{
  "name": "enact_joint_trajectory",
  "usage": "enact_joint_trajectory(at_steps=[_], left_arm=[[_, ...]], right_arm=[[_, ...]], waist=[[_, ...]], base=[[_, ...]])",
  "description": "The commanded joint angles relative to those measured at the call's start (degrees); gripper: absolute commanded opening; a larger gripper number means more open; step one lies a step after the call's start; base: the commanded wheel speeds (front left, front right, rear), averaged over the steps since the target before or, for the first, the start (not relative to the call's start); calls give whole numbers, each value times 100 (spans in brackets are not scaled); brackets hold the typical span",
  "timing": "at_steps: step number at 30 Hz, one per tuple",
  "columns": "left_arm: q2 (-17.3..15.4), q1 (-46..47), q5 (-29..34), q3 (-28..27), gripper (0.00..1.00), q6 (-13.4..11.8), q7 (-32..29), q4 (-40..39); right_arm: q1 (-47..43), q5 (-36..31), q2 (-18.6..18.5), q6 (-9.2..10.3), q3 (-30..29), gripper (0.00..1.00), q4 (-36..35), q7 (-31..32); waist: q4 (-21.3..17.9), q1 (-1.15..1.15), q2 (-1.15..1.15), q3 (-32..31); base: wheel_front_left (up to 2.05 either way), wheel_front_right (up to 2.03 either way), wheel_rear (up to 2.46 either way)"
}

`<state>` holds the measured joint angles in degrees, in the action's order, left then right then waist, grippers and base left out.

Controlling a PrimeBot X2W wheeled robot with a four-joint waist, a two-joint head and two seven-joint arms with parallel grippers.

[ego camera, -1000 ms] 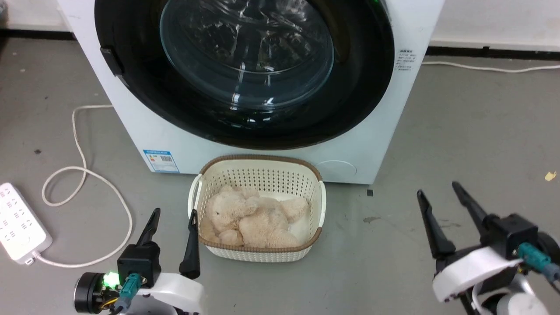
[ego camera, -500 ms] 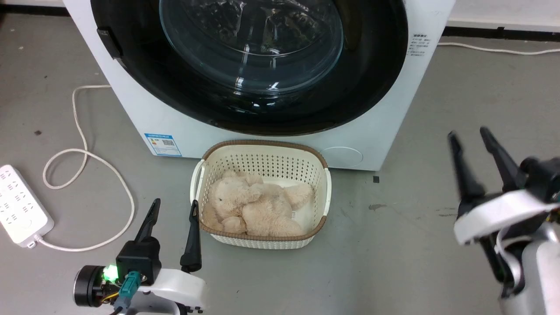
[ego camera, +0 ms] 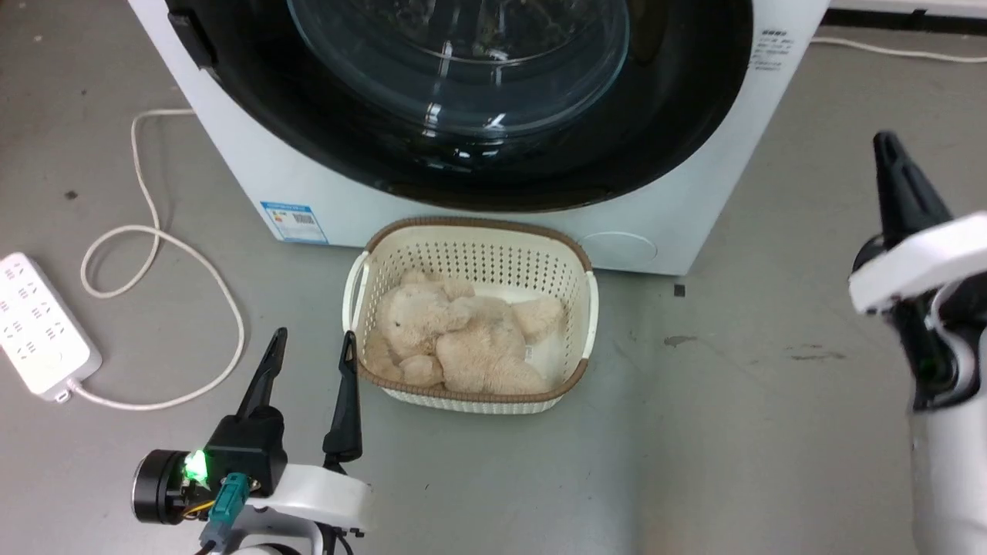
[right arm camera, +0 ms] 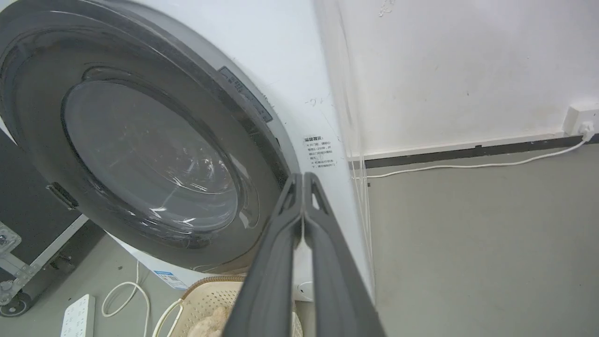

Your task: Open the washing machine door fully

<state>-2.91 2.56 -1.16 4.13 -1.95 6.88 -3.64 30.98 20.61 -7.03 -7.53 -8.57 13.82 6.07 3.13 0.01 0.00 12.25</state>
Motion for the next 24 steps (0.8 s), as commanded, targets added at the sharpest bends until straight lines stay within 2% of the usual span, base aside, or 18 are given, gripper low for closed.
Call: enact_joint_trajectory(at_steps=[1, 14, 24], left_arm=[[-11, 83, -31, 23, 100, -43, 63, -41], [-6, 244, -77, 121, 100, -103, 206, -135], [-2, 365, -109, 207, 100, -158, 326, -221]], right_arm=[[320, 176, 15, 2, -105, 0, 178, 111], [1589, 997, 73, 2, -705, 0, 1200, 1021], [2630, 1456, -28, 3, -1208, 0, 2105, 1851]], waist=[[43, -1, 0, 77], [216, -1, 0, 489], [357, -1, 0, 827]], base=[[0, 0, 0], [0, 0, 0], [0, 0, 0]])
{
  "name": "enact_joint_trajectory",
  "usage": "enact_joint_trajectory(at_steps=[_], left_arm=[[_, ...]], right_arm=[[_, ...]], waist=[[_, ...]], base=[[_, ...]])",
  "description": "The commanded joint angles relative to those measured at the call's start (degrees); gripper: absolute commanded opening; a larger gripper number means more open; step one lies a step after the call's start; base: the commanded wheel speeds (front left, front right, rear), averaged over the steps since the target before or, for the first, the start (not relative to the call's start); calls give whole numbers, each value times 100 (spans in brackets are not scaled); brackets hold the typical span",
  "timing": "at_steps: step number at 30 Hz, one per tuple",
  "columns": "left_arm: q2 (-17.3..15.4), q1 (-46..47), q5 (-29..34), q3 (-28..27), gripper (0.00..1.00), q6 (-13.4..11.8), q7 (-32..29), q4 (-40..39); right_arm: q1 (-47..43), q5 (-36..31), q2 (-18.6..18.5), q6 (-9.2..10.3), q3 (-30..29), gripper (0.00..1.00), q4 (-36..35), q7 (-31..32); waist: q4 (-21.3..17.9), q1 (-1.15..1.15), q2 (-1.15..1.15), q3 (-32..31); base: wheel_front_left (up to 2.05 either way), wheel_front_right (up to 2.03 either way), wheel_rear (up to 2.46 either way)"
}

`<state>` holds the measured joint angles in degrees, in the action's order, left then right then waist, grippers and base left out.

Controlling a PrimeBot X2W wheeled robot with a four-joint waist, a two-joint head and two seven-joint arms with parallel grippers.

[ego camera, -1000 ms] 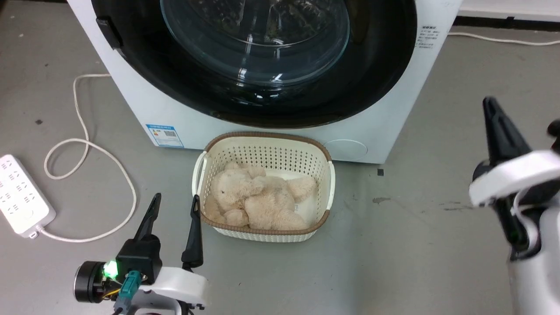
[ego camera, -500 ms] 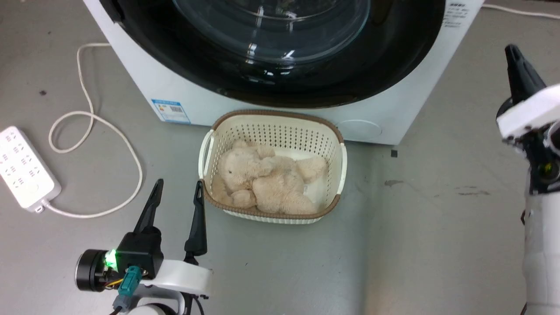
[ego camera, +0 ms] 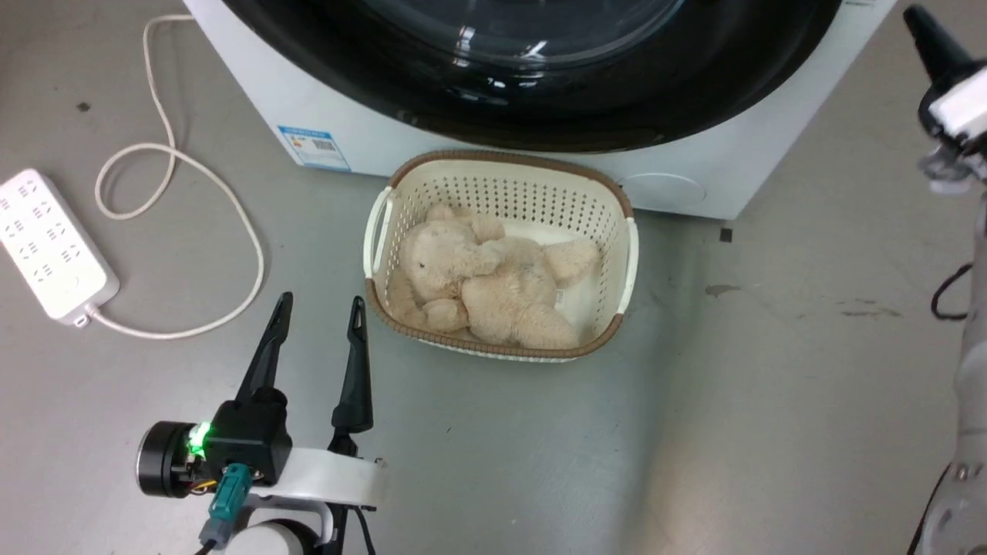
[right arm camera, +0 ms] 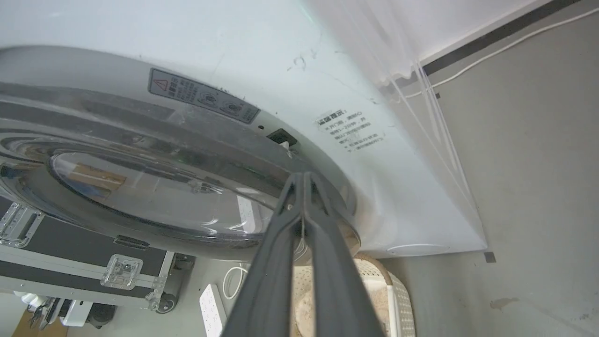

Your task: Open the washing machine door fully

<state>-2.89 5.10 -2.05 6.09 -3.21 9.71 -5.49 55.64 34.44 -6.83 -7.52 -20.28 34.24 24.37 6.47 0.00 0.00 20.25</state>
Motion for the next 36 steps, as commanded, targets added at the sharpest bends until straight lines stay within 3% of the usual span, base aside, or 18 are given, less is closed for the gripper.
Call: enact_joint_trajectory(at_steps=[1, 26, 36], left_arm=[[-3, 123, -23, 19, 100, -38, 56, -45], [1, 381, -96, 211, 100, -173, 355, -227], [1, 446, -142, 284, 100, -248, 475, -251]], right_arm=[[261, 94, -58, 1, -69, 0, 147, 96], [2452, 620, -351, 3, -962, 0, 1941, 1532], [2691, 856, -366, 3, -1161, 0, 2343, 2271]], waist=[[37, 0, 0, 61], [313, 0, 0, 685], [362, 0, 0, 724]], base=[[0, 0, 0], [0, 0, 0], [0, 0, 0]])
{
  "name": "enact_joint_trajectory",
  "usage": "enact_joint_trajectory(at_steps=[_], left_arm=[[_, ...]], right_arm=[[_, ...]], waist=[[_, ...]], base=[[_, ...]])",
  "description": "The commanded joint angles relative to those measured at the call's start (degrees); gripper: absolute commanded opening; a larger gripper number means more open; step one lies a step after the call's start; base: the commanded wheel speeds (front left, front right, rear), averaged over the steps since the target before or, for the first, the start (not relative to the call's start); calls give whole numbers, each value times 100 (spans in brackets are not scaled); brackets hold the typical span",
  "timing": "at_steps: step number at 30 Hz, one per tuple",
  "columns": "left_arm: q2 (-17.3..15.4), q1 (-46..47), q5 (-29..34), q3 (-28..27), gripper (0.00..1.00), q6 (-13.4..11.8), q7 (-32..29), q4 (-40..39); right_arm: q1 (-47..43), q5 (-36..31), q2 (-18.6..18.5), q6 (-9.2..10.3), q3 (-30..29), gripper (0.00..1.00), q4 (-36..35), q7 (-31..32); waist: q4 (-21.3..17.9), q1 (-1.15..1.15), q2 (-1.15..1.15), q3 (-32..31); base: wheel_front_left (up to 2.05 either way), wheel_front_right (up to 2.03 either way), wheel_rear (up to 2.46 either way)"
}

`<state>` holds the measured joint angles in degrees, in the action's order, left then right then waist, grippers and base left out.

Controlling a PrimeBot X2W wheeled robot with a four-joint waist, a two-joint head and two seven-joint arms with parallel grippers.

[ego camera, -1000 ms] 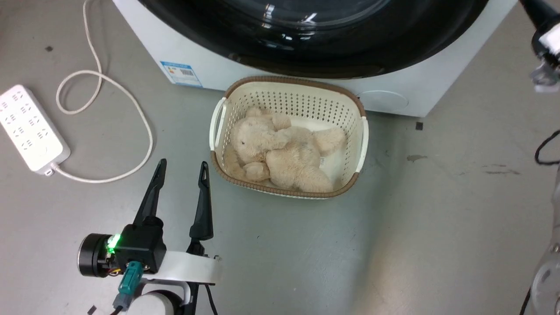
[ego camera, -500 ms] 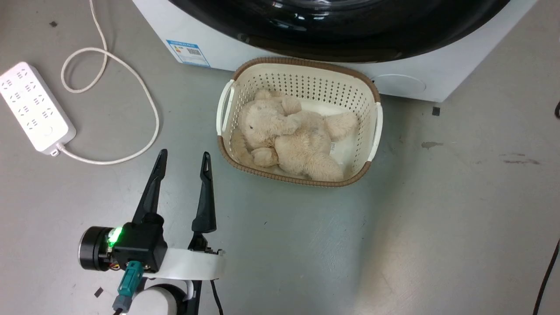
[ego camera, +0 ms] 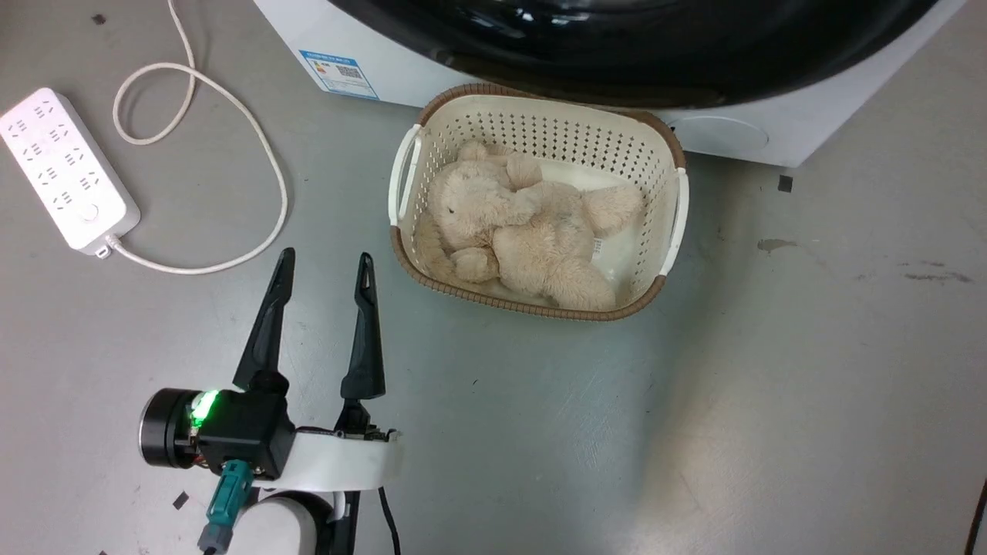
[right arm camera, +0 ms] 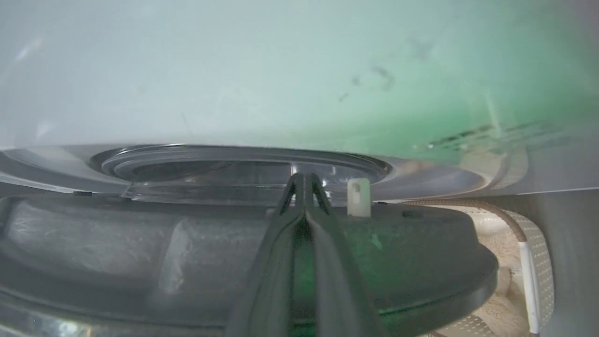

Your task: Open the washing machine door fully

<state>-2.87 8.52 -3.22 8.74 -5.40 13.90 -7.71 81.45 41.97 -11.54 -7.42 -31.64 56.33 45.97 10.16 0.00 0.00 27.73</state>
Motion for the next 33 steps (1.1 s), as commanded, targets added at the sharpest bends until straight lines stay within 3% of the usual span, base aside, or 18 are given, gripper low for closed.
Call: enact_joint_trajectory(at_steps=[1, 7, 20, 26, 27, 28, 31, 32, 33], left_arm=[[-1, 105, -25, 21, 100, -35, 67, -30], [-1, 9, -42, 32, 100, -50, 110, 32], [-1, -477, -172, 67, 100, 89, 110, 468], [-1, -627, -176, 91, 100, 176, 110, 623], [-1, -677, -172, 98, 100, 204, 110, 655], [-1, -677, -172, 98, 100, 204, 110, 655], [-1, -753, -169, 101, 100, 239, 110, 694], [-1, -804, -175, 100, 100, 272, 110, 725], [-1, -804, -175, 100, 100, 272, 110, 725]], right_arm=[[73, 143, 119, -7, -48, 0, 142, 185], [-510, 286, 331, -7, -17, 0, -25, 616], [-2571, 789, 857, -7, 485, 0, -1318, 1728], [-3186, 1863, 864, -7, 1356, 0, -1468, 1937], [-3451, 2294, 864, -7, 1828, 0, -1543, 1862], [-3451, 2294, 864, -7, 1828, 0, -1543, 1862], [-3849, 2940, 865, -7, 2593, 0, -1706, 1717], [-4102, 3361, 865, -7, 3089, 0, -1838, 1598], [-4102, 3361, 865, -7, 3089, 0, -1838, 1598]], waist=[[-15, 0, 0, -57], [-118, 0, 0, -413], [-250, 0, 0, -1346], [-211, 0, 0, -1564], [-195, 0, 0, -1631], [-195, 0, 0, -1631], [-160, 0, 0, -1739], [-135, 0, 0, -1807], [-135, 0, 0, -1807]], base=[[0, 0, 0], [0, 0, 0], [0, 0, 0], [0, 0, 0], [0, 0, 0], [0, 0, 0], [0, 0, 0], [0, 0, 0], [0, 0, 0]])
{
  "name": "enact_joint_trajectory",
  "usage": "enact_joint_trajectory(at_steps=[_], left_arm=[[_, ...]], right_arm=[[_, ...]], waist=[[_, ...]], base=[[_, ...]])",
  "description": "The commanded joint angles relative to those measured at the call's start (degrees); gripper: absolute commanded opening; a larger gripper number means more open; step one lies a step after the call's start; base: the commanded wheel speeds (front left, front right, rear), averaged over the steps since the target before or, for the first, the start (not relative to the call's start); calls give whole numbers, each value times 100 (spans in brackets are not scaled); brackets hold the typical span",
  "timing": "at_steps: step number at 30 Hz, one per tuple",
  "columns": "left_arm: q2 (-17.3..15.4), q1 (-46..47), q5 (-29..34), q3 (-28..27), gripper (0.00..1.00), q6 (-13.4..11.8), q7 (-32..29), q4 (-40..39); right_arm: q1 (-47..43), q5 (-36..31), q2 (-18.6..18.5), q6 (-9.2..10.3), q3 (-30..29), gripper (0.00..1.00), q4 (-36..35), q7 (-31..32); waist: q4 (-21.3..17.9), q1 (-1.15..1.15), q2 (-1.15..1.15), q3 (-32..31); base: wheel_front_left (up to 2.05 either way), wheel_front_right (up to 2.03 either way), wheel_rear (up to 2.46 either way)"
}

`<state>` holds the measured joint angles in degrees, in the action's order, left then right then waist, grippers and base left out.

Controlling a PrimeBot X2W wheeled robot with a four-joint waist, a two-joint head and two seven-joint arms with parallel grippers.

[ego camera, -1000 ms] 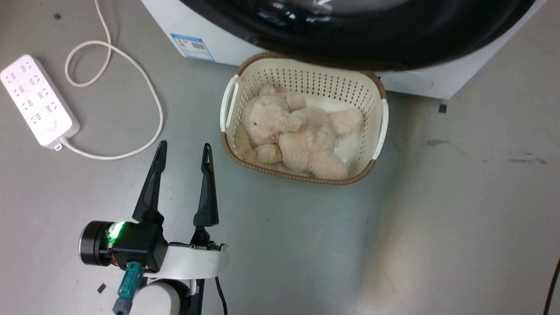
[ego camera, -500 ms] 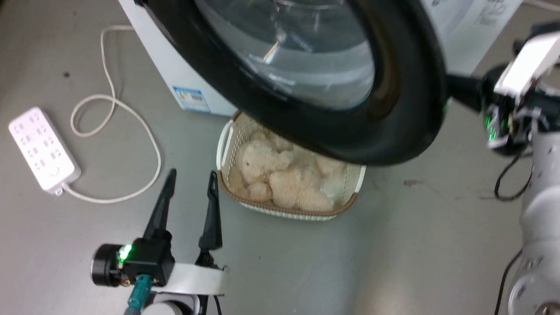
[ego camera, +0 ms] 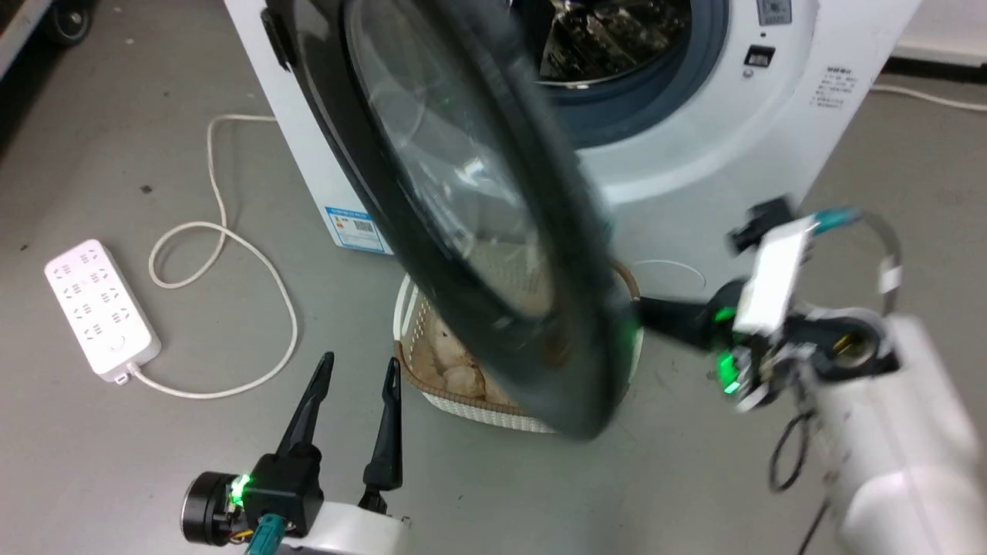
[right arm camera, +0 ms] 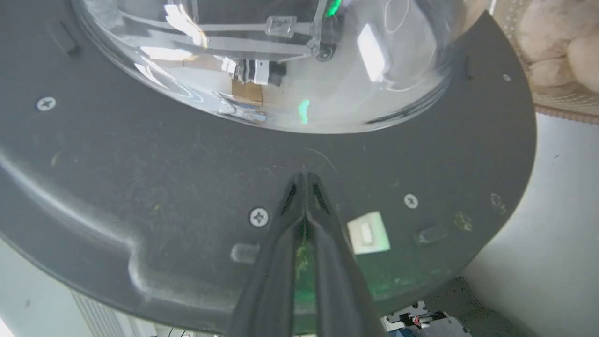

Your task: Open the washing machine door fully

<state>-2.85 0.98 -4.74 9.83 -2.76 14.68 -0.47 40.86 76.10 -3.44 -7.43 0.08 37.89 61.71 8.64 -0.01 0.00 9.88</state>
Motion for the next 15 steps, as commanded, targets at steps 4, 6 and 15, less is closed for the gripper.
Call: enact_joint_trajectory(at_steps=[4, 6, 15], left_arm=[[-4, -150, -165, -9, 100, 97, 32, 52], [-3, -182, -193, -2, 100, 130, 32, 71], [-56, -240, -246, -127, 100, 241, 32, 92]], right_arm=[[-495, 634, 56, -6, 848, 0, -315, -317], [-665, 906, 56, -6, 1253, 0, -465, -498], [-999, 1589, 56, -6, 2512, 0, -747, -1228]], waist=[[78, 1, 0, -144], [107, 1, 0, -178], [193, 1, 0, -290]], base=[[0, 0, 0], [0, 0, 0], [0, 0, 0]])
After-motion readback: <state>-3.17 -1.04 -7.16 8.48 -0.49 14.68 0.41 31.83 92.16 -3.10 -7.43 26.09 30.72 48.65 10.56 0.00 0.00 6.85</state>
